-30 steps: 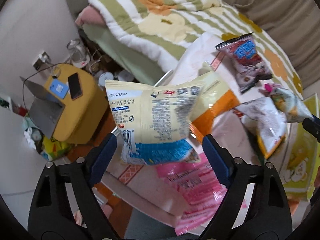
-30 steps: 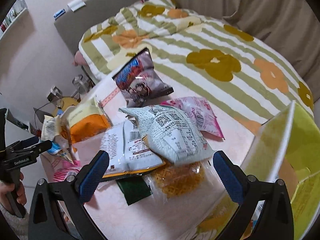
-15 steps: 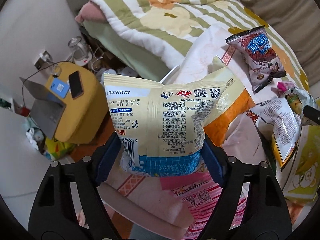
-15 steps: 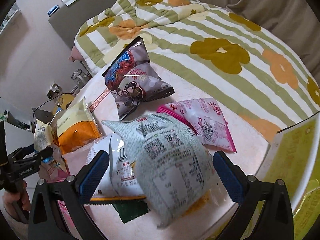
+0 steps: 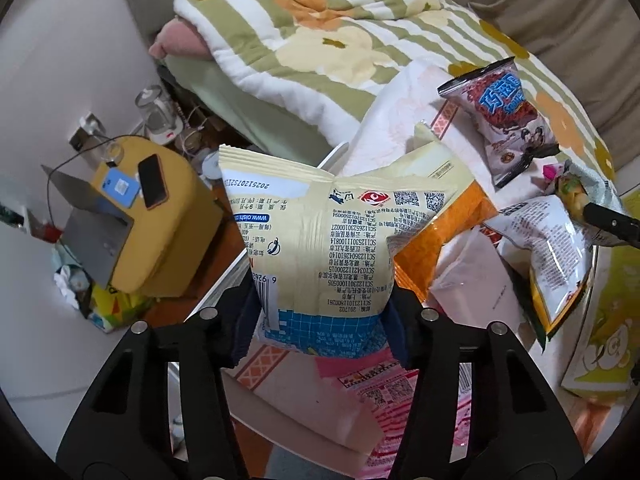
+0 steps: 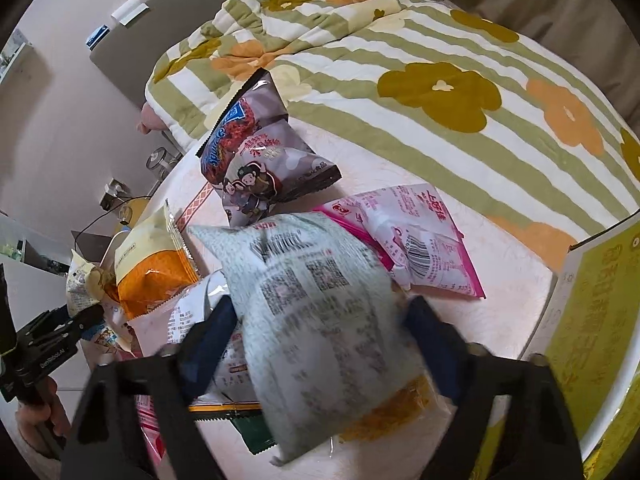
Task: Organize snacks
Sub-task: 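Grasp the cream snack bag with left tool while right tool grasps white-green bag, then carry both bags to the yellow box and release them inside, then grasp the cream-orange bag with left tool while right tool grasps white chip bag, then carry both bags over the yellow box and open left tool to drop its bag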
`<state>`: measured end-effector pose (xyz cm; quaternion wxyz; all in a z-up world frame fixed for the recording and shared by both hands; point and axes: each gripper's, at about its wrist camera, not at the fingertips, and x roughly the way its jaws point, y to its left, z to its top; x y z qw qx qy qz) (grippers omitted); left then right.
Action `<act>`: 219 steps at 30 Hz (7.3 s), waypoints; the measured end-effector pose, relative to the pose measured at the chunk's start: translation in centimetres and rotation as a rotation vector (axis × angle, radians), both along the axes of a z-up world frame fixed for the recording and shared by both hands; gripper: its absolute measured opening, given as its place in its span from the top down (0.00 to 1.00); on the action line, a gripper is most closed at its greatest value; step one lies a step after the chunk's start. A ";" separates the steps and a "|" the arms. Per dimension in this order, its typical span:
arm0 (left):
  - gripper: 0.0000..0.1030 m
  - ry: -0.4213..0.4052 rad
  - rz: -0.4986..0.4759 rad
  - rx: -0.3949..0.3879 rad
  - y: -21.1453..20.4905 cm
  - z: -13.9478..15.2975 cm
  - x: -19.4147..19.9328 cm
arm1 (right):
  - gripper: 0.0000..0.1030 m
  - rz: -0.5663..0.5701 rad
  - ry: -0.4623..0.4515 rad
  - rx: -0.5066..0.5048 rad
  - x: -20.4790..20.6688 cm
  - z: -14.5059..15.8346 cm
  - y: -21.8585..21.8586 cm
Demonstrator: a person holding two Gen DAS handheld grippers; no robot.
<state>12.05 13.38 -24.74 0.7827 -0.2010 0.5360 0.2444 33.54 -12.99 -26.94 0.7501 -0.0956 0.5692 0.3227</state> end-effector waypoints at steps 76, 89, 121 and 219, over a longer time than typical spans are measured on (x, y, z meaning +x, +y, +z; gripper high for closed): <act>0.06 -0.178 -0.954 -0.041 -36.0 11.3 24.0 | 0.48 -0.888 -0.137 0.278 -3.2 10.1 -34.2; 0.06 -0.195 -0.913 -0.039 -33.6 11.9 21.5 | 0.00 -0.924 -0.236 0.246 -5.9 11.1 -33.6; 0.06 -0.268 -0.458 0.070 -13.2 19.2 2.6 | 0.00 -0.419 -0.297 0.314 -13.8 17.0 -19.3; 0.40 -0.308 -0.797 -0.052 -8.3 16.9 9.4 | 0.30 -0.746 -0.166 0.419 -13.1 12.8 -8.3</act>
